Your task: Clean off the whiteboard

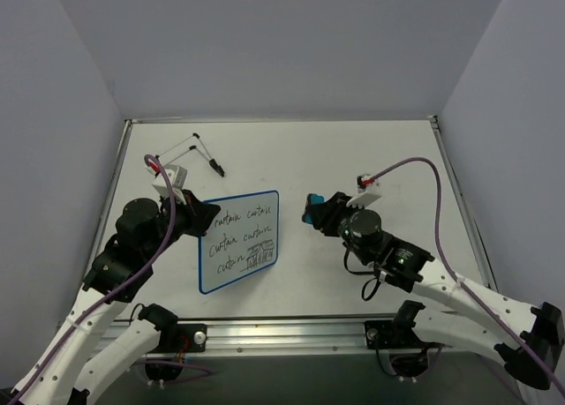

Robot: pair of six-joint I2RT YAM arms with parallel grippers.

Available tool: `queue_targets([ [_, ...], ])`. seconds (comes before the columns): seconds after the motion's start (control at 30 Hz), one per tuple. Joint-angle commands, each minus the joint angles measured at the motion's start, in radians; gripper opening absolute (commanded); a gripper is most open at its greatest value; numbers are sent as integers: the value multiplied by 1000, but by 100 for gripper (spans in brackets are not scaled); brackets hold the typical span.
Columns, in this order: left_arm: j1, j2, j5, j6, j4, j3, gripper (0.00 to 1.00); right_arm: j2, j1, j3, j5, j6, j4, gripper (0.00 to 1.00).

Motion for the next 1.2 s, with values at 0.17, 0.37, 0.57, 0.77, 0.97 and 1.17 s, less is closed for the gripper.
queue_targets([
  [0.17, -9, 52, -155, -79, -198, -2, 2, 264, 355, 121, 266, -57, 401, 0],
  [0.37, -12, 50, -155, -163, -192, -45, 2, 452, 380, 238, 203, -107, 433, 0],
  [0.57, -12, 44, -143, -153, -189, -48, 2, 513, 368, 287, 84, -128, 424, 0],
  [0.77, -11, 41, -87, -130, -152, -59, 2, 556, 358, 374, -26, -127, 358, 0],
  [0.97, -12, 12, -73, -125, -138, -65, 2, 596, 336, 460, -10, 52, 166, 0],
  [1.17, -11, -17, -72, -114, -135, -65, 2, 605, 319, 461, -6, 186, 69, 0],
])
